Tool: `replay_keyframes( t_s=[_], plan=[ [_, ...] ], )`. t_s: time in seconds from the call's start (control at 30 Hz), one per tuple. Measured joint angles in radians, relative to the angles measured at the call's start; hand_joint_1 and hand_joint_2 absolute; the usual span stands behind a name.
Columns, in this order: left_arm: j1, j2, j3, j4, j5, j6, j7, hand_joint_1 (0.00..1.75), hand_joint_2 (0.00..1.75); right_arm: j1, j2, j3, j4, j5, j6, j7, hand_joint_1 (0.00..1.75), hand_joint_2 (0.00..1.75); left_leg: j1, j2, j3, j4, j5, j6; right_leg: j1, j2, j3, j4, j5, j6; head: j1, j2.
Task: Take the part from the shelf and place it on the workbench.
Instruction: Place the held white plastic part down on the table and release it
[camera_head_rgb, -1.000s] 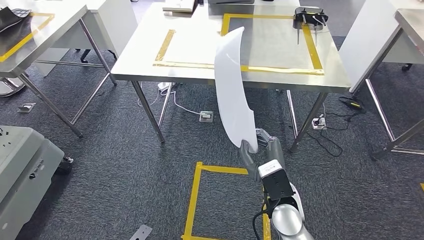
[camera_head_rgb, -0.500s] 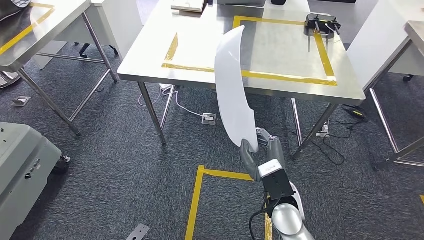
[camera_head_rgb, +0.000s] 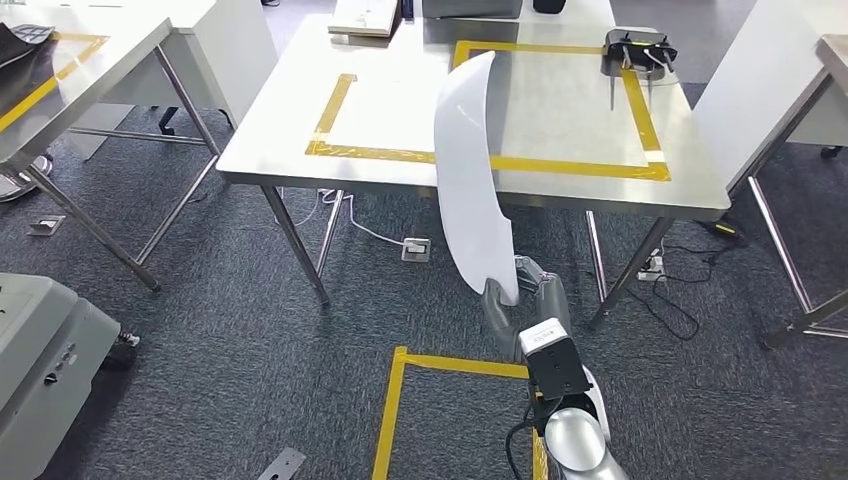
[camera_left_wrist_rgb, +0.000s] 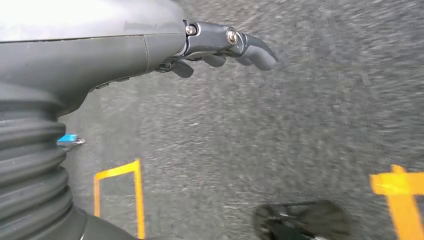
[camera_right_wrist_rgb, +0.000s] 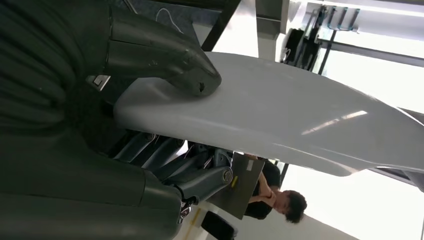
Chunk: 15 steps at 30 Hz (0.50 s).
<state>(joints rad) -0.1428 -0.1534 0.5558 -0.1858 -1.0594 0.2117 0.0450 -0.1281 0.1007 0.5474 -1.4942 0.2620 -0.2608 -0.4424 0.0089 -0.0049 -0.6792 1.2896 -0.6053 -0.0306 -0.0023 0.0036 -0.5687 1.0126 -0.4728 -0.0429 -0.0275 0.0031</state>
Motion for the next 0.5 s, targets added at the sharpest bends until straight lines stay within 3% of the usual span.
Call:
replay_keyframes(
  t_s=[0.03,0.07,0.13,0.2,0.33,0.4,0.5],
  plan=[
    [0.002,0.001,0.000,0.000,0.000,0.000,0.001,0.00,1.75,0.002,0.000,0.000,0.000,0.000,0.000,0.001,1.75,1.75,0.001,0.000,-0.020,0.007,0.002,-0.002,-0.001,0.001,0.011,0.000,-0.009,0.001,0.000,0.000],
    [0.003,0.001,0.000,0.000,0.000,0.000,0.001,0.00,1.75,0.003,0.000,0.000,0.000,0.000,0.000,0.001,1.75,1.75,0.002,0.000,-0.024,-0.020,0.024,-0.004,-0.002,0.002,0.024,0.000,-0.019,0.003,0.000,0.000],
    [0.004,0.002,0.000,0.001,0.000,0.001,0.001,0.00,1.75,0.003,0.001,0.000,0.000,0.000,0.000,0.001,1.75,1.75,0.004,0.003,0.003,-0.142,0.115,-0.007,-0.004,0.003,0.052,0.001,-0.041,0.010,0.000,0.000],
    [0.003,0.002,0.000,0.002,0.001,0.001,0.001,0.00,1.75,0.002,0.002,0.000,-0.001,0.000,0.000,0.002,1.75,1.75,0.002,0.007,0.028,-0.233,0.170,0.003,-0.003,0.003,0.070,0.003,-0.062,0.022,-0.001,0.000],
    [0.003,0.002,0.000,0.001,0.001,0.001,0.001,0.00,1.75,0.001,0.004,0.000,-0.006,0.000,0.000,0.002,1.75,1.75,0.001,0.004,0.052,-0.254,0.167,0.036,-0.002,0.002,0.072,0.029,-0.068,0.046,-0.001,0.000],
    [0.002,0.002,0.000,0.001,0.002,0.001,0.001,0.00,1.75,-0.001,0.003,0.000,-0.008,0.000,0.000,0.002,1.75,1.75,0.003,0.001,0.069,-0.257,0.156,0.048,-0.004,0.001,0.015,0.121,-0.071,0.054,0.000,0.000],
    [0.003,0.003,0.000,0.001,0.002,0.002,0.001,0.00,1.75,0.001,0.003,0.000,-0.008,0.000,0.000,0.002,1.75,1.75,0.002,-0.001,0.096,-0.258,0.129,0.054,-0.004,0.001,-0.118,0.286,-0.135,0.060,0.001,0.000]
  ],
)
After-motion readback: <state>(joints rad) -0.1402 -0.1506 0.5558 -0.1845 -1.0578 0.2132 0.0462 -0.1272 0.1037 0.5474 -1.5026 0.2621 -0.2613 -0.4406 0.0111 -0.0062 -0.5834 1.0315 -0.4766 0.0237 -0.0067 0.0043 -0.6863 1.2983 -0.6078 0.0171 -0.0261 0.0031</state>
